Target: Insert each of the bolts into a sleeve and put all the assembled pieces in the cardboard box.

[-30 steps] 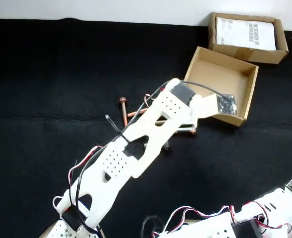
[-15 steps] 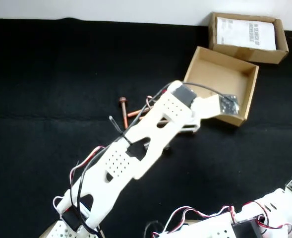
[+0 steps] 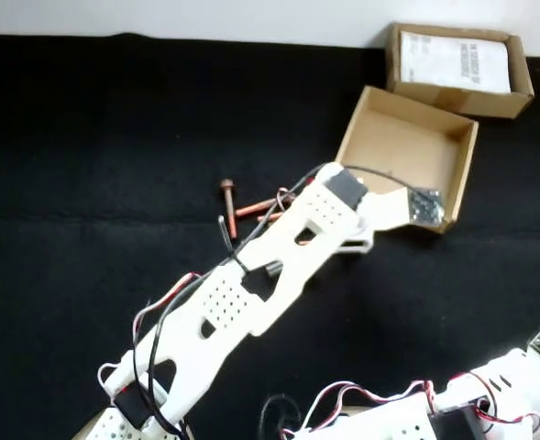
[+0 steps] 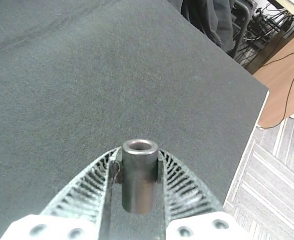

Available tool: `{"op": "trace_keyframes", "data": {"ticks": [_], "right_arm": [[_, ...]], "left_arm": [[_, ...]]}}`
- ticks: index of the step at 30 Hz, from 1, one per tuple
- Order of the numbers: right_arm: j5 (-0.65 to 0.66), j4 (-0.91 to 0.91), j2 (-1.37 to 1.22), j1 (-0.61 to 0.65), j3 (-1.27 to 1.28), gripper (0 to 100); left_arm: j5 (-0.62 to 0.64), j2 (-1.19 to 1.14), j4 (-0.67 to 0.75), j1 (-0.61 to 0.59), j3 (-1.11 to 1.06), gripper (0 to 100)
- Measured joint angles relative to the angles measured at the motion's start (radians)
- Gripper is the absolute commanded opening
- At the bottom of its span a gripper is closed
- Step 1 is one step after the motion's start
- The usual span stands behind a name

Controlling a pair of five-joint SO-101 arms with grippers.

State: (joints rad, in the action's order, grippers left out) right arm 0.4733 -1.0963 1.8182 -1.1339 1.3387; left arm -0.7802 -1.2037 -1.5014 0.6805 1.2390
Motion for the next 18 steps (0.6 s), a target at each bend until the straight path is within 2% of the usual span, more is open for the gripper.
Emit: {"op": "trace_keyframes", "data": {"ticks": [2,8,14,18], "right_arm": [[0.0,0.0,0.0,0.0,0.0,0.7],[0.008,0.0,0.0,-0.026,0.0,0.7],[0.175,0.0,0.0,-0.032,0.0,0.7],[0.233,0.0,0.0,-0.038,0.0,0.7]], "left_arm": [[0.002,-0.002,-0.003,0.008,-0.002,0],[0.0,-0.006,0.0,0.011,-0.003,1],[0.0,-0.006,0.0,0.011,0.0,1],[0.038,0.003,-0.054,-0.002,0.052,1]]}}
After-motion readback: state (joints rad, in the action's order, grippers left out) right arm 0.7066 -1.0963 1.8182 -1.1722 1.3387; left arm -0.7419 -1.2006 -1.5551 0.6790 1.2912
